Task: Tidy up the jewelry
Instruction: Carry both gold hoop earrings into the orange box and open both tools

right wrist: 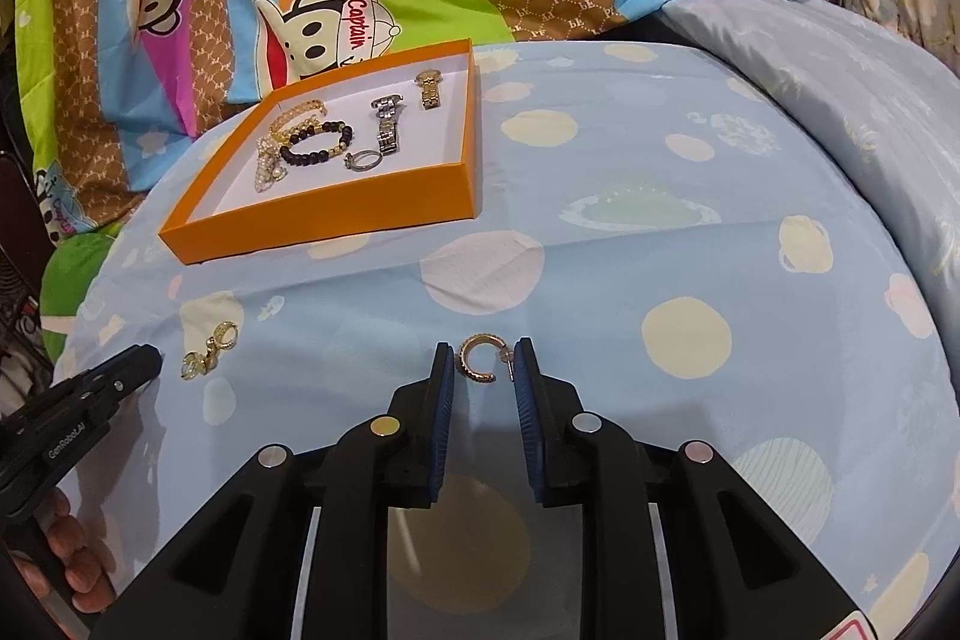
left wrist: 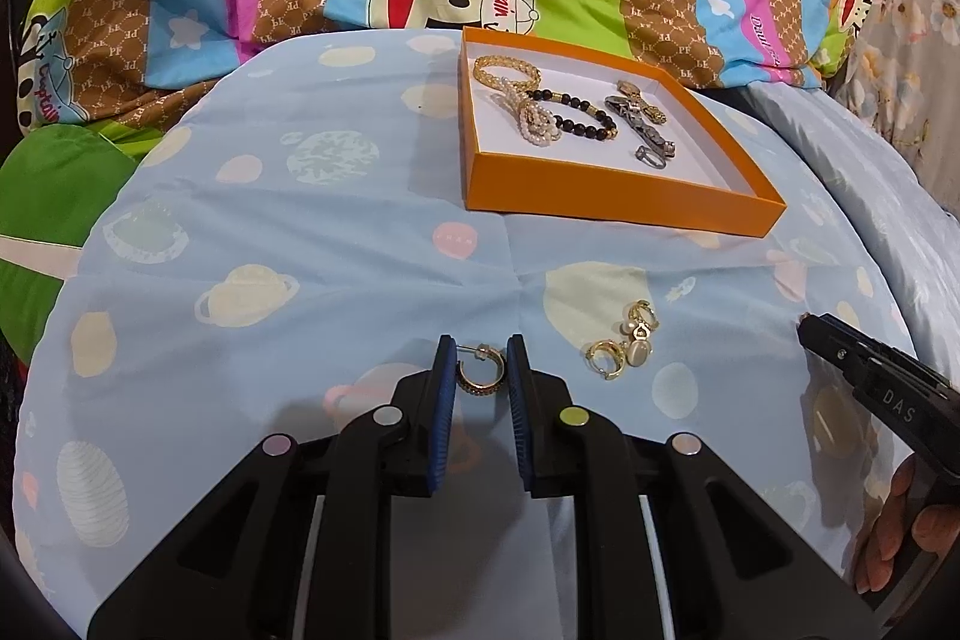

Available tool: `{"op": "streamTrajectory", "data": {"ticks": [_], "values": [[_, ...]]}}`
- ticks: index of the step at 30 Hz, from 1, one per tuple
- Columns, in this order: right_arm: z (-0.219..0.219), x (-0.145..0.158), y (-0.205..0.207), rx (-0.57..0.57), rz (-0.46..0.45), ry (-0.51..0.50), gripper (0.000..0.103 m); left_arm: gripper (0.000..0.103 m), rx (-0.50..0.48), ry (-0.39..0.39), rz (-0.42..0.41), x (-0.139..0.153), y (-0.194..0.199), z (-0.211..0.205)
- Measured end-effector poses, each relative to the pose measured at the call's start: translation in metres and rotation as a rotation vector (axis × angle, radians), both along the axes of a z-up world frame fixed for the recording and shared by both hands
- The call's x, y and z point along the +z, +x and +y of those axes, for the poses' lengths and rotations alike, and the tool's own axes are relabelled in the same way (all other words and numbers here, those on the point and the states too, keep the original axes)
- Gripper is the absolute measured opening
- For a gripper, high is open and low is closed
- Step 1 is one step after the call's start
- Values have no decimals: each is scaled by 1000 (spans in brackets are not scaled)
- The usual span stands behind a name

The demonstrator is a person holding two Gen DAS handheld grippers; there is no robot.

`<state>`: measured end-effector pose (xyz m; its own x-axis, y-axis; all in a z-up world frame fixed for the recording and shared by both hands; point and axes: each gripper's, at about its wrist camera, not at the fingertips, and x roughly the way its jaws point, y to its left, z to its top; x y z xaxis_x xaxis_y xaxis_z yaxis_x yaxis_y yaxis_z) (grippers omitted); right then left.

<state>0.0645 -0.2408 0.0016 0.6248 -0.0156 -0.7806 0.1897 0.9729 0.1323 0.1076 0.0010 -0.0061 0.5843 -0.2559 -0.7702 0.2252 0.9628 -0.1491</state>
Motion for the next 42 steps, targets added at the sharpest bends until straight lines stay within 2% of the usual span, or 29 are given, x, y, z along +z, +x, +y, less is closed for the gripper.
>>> {"op": "streamTrajectory", "data": {"ticks": [32,35,42], "values": [[13,5,-14,46,-36,45,17,16,-2,7,-10,2,-2,-2],[17,8,-14,62,-41,51,17,16,-11,20,-23,7,-4,-4],[25,28,-4,102,-82,50,17,16,-44,-12,-59,31,-2,-9]]}}
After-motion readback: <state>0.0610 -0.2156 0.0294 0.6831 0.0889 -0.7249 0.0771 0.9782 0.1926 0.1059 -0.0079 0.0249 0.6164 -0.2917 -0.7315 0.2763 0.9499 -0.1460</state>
